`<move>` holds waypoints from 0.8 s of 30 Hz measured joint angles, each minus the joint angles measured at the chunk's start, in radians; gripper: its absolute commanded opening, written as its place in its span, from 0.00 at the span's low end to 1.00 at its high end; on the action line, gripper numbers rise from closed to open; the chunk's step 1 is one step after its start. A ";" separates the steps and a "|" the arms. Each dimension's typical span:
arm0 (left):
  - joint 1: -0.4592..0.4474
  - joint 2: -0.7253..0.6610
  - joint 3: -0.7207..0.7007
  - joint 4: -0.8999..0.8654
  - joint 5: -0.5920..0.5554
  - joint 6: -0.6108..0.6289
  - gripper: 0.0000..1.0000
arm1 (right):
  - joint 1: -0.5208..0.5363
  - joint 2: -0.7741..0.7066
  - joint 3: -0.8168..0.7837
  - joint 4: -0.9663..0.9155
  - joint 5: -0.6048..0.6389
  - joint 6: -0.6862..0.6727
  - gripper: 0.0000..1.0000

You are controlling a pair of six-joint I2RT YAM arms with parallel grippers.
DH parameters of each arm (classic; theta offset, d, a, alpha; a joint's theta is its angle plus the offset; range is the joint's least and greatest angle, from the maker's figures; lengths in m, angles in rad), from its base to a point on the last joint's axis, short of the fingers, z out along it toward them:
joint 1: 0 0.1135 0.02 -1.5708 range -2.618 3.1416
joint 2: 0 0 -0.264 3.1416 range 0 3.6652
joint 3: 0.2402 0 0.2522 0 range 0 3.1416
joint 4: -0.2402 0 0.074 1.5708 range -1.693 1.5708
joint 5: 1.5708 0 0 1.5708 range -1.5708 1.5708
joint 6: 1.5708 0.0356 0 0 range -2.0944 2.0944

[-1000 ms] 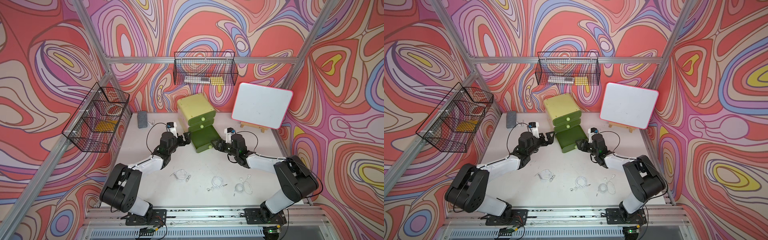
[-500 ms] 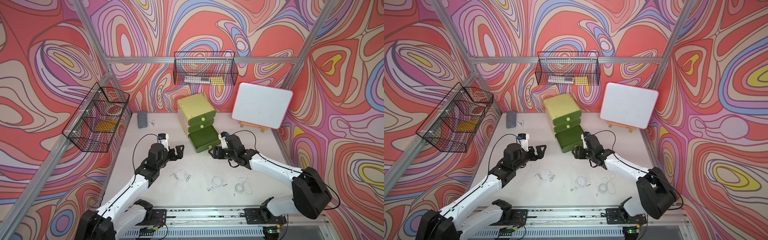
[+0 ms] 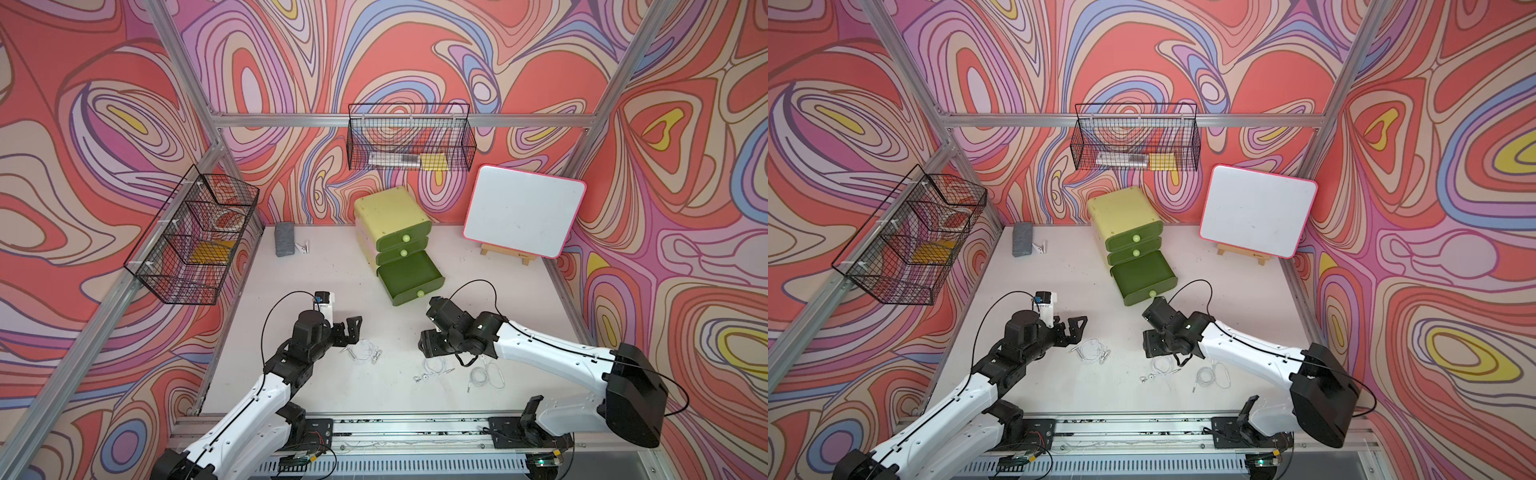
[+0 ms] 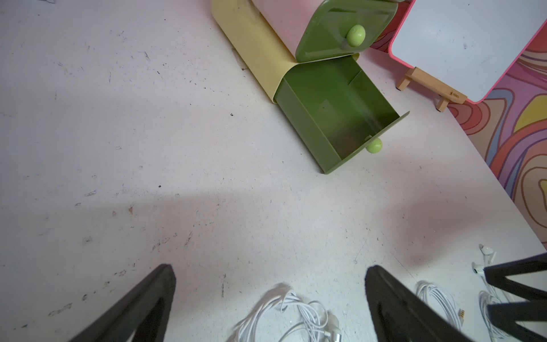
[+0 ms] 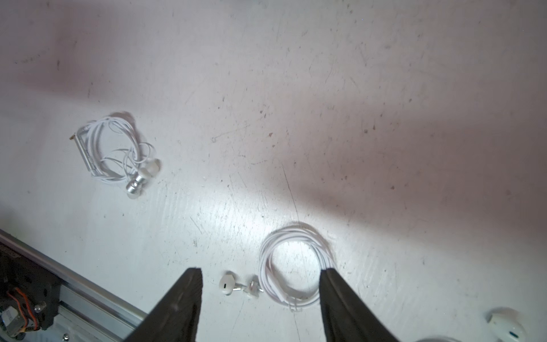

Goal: Place the wired earphones into the drawer by color
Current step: Pick up the wired earphones from the center of the board.

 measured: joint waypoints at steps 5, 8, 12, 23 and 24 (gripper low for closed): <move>0.000 0.004 0.000 0.000 -0.001 0.003 0.99 | 0.060 0.083 0.018 -0.025 0.029 0.050 0.60; 0.000 0.010 0.000 0.000 0.000 0.003 0.99 | 0.077 0.134 0.031 -0.036 0.037 0.066 0.58; 0.000 0.011 0.000 0.000 0.000 0.003 0.99 | 0.092 0.182 0.053 -0.042 0.046 0.081 0.52; 0.000 0.011 0.000 0.000 0.000 0.003 0.99 | 0.107 0.229 0.066 -0.064 0.074 0.117 0.38; 0.000 0.011 0.000 0.000 0.000 0.003 0.99 | 0.108 0.231 0.066 -0.065 0.076 0.120 0.37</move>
